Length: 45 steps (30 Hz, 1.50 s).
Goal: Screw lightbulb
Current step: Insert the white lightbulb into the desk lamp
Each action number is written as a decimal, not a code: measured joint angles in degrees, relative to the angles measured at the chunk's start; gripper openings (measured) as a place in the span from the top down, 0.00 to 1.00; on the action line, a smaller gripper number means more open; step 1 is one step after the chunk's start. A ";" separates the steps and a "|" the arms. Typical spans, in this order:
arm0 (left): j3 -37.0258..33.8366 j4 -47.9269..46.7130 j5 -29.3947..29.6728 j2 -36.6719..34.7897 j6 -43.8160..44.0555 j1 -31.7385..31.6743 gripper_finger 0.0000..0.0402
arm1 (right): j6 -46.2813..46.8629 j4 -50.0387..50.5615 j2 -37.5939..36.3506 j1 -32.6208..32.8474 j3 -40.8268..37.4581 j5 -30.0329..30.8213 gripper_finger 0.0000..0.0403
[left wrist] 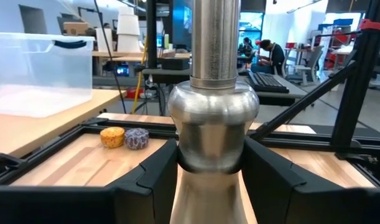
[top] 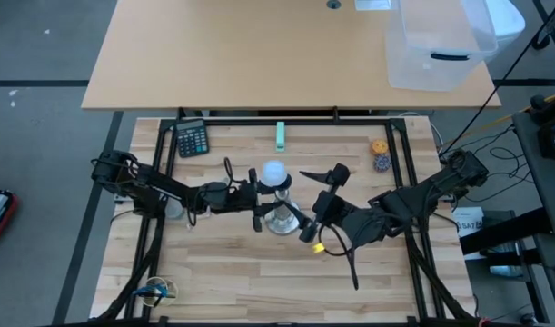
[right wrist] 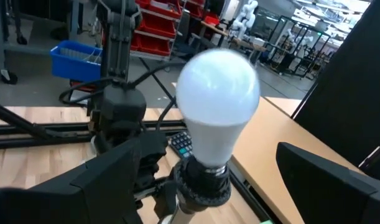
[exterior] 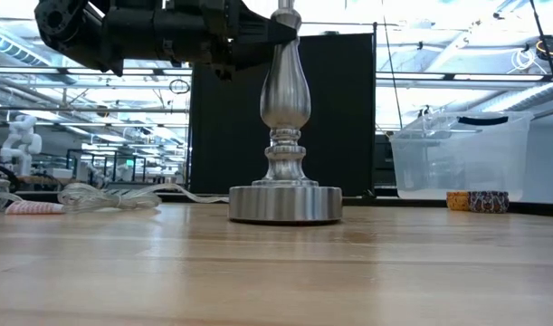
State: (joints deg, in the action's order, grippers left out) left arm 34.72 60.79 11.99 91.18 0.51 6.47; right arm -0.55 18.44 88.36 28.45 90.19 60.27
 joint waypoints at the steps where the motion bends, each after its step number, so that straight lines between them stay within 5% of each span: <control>1: 0.01 -0.10 0.01 -0.01 0.37 -0.06 0.58 | -0.28 -0.04 0.00 0.00 0.37 0.01 0.10; 12: -0.02 -1.24 -0.70 0.02 0.75 -0.08 0.38 | -2.01 0.31 0.02 0.00 2.01 -0.11 0.10; 29: -0.07 -9.27 -0.26 -5.80 -0.69 2.56 0.36 | -1.68 1.64 -2.93 1.41 2.01 -0.35 0.10; 39: -0.07 -25.88 10.62 -21.32 -4.32 7.78 0.36 | -2.20 3.82 -2.99 1.79 2.01 -4.07 0.10; 45: -0.06 -24.83 11.27 -30.26 -10.88 10.97 0.36 | -3.74 3.78 -2.99 1.65 2.01 -5.30 0.11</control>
State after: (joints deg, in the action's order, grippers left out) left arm 34.66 35.96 23.26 60.92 -10.37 17.45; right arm -4.28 22.21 85.36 30.10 92.20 54.97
